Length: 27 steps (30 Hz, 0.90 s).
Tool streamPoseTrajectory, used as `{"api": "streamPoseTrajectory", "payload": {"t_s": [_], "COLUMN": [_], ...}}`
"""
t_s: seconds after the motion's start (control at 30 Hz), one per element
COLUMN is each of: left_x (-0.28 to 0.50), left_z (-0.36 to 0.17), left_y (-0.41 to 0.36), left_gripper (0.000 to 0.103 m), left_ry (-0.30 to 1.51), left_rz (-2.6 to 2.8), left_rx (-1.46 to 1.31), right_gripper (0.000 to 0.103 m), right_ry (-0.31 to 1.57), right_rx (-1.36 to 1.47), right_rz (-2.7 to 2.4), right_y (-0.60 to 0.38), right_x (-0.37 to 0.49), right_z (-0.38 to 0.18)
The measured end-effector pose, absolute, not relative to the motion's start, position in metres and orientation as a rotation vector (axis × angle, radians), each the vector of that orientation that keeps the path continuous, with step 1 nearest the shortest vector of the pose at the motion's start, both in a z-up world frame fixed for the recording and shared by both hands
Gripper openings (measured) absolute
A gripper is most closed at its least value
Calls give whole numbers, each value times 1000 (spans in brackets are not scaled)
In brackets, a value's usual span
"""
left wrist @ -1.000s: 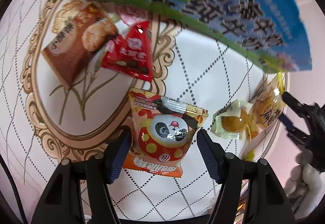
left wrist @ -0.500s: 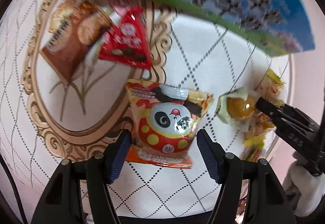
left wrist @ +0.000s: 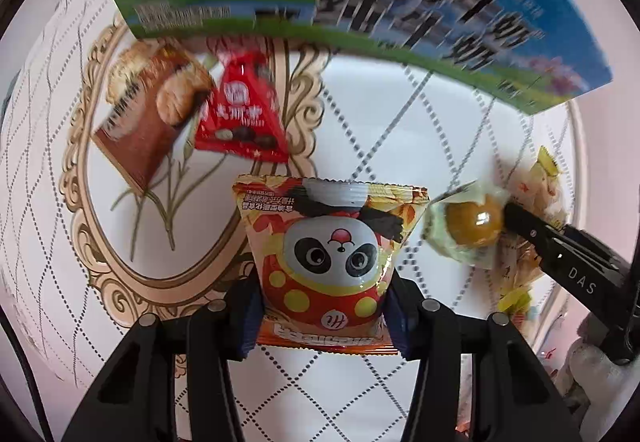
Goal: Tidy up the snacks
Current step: 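Drop the panda bag into the box with left tool while right drops yellow bag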
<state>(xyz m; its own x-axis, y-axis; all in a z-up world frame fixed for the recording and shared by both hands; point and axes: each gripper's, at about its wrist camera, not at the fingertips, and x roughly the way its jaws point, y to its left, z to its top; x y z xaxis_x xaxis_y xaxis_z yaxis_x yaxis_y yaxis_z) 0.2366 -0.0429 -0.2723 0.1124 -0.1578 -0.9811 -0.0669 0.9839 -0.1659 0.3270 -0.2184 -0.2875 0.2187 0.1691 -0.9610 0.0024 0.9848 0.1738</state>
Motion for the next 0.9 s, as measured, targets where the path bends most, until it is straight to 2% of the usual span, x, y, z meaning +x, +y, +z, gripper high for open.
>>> {"api": "streamPoseTrajectory", "payload": {"t_s": [0.13, 0.33, 0.53, 0.67, 0.9], "left_x": [240, 255, 302, 348, 414], "left_z": [-245, -177, -131, -119, -136], "left_y": [-43, -44, -28, -4, 21], "left_gripper": [48, 48, 48, 48, 48], "left_ry": [1419, 1330, 1285, 1304, 1393], "left_rz": [-93, -166, -174, -110, -32], "left_rx": [-203, -219, -167, -101, -58], "right_gripper": [49, 49, 49, 49, 49], "right_ry": [1317, 1245, 1157, 1134, 1164], "right_rx": [189, 257, 334, 354, 371], "right_rz": [152, 267, 398, 418, 405], "right_y": [-214, -206, -176, -143, -112], "right_x": [316, 307, 352, 390, 451], "right_z": [-259, -190, -121, -116, -126]}}
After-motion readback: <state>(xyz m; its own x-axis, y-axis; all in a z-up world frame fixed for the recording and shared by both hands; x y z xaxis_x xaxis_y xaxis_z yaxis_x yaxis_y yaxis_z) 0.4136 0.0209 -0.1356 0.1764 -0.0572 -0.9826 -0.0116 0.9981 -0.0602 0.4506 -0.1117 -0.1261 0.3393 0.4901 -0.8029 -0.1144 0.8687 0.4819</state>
